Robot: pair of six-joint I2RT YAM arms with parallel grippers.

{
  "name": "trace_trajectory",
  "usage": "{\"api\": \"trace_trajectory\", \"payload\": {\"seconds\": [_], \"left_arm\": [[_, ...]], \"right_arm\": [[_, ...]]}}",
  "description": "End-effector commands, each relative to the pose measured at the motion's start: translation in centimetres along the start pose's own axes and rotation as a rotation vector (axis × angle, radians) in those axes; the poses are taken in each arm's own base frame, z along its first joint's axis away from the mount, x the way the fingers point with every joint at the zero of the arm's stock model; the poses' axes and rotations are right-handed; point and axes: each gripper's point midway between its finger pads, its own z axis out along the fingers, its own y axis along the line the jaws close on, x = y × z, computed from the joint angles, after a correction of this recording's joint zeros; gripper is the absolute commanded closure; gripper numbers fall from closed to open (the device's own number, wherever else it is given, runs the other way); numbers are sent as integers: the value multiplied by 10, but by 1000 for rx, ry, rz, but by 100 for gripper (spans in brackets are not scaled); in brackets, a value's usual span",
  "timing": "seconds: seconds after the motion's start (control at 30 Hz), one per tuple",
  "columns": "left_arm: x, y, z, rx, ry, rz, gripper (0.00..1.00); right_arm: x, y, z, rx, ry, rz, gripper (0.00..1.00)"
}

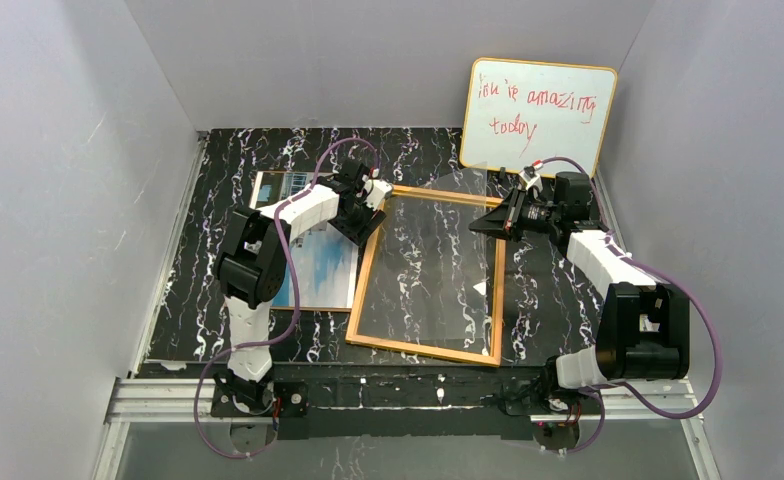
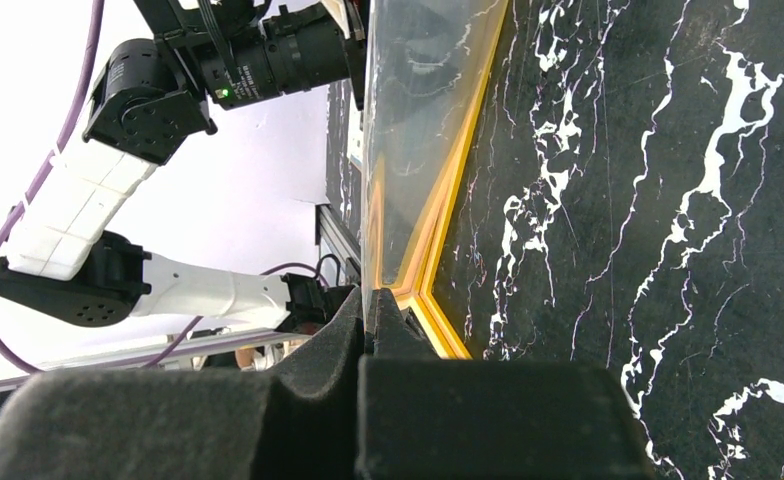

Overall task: Put the photo into the frame
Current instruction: Place the photo frame item in the photo frame.

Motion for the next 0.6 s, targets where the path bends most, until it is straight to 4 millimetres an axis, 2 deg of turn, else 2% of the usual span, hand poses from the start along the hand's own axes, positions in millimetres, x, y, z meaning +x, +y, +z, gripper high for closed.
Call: {"api": "trace_trajectory", "payload": {"seconds": [0.0, 0.27, 0.43, 0.57], "left_arm": [[31, -22, 10, 77, 104, -2, 42], [30, -20, 8, 77, 104, -13, 43], [29, -18, 7, 76, 102, -18, 43], [31, -17, 7, 74, 104, -19, 43]], "right_arm": [[1, 17, -2, -71, 11, -77, 99], [3, 37, -10, -109, 3, -168, 99], [3, 23, -6, -69, 8, -133, 99], [0, 4, -2, 5, -3, -86, 99]]}}
